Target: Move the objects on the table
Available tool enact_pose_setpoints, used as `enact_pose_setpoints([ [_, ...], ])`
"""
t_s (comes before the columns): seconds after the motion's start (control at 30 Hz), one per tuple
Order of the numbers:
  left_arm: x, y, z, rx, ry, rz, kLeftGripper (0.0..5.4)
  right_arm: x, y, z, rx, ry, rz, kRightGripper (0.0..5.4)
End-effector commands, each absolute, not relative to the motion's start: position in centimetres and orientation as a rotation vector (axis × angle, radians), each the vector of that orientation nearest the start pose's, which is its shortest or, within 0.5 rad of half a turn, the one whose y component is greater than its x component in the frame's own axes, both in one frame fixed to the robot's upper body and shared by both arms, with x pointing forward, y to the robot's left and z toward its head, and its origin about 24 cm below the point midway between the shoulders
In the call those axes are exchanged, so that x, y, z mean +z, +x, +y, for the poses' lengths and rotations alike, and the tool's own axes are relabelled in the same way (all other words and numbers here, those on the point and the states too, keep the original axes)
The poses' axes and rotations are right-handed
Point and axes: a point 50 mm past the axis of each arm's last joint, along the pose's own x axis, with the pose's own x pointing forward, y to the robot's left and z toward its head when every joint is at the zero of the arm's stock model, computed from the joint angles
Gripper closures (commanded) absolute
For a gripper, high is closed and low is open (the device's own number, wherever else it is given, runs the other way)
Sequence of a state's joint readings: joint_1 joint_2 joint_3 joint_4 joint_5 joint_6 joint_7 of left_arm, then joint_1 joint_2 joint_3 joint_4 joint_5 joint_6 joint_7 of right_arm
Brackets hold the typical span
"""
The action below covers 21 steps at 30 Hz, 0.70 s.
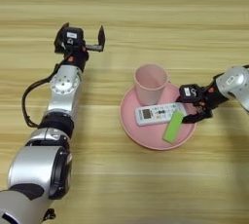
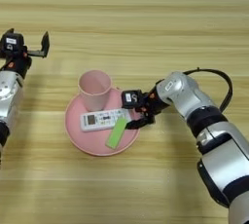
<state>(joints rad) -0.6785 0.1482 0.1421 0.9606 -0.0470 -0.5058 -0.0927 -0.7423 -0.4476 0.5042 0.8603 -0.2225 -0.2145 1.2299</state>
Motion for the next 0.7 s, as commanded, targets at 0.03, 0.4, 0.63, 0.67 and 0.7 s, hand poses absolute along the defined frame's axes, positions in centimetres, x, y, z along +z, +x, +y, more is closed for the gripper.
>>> enact_pose_setpoints([
  [0.03,7.7,36.1,17.1,-0.056,0.061,-0.213,0.00,2.4,31.5,-15.0,1.495,-0.875,0.662,2.49],
  [0.4,7.7,36.1,17.0,-0.058,0.067,-0.212,0.00,4.1,31.3,-13.8,1.532,-0.849,0.531,2.49],
  [0.63,7.7,36.2,17.0,-0.059,0.067,-0.212,0.00,5.9,30.8,-13.9,1.528,-0.839,0.455,2.49],
  [0.67,7.7,36.2,17.0,-0.059,0.067,-0.212,0.00,6.1,30.8,-14.0,1.521,-0.837,0.450,2.49],
  [0.7,7.7,36.2,17.0,-0.059,0.067,-0.212,0.00,6.2,30.7,-14.1,1.516,-0.834,0.447,2.49],
])
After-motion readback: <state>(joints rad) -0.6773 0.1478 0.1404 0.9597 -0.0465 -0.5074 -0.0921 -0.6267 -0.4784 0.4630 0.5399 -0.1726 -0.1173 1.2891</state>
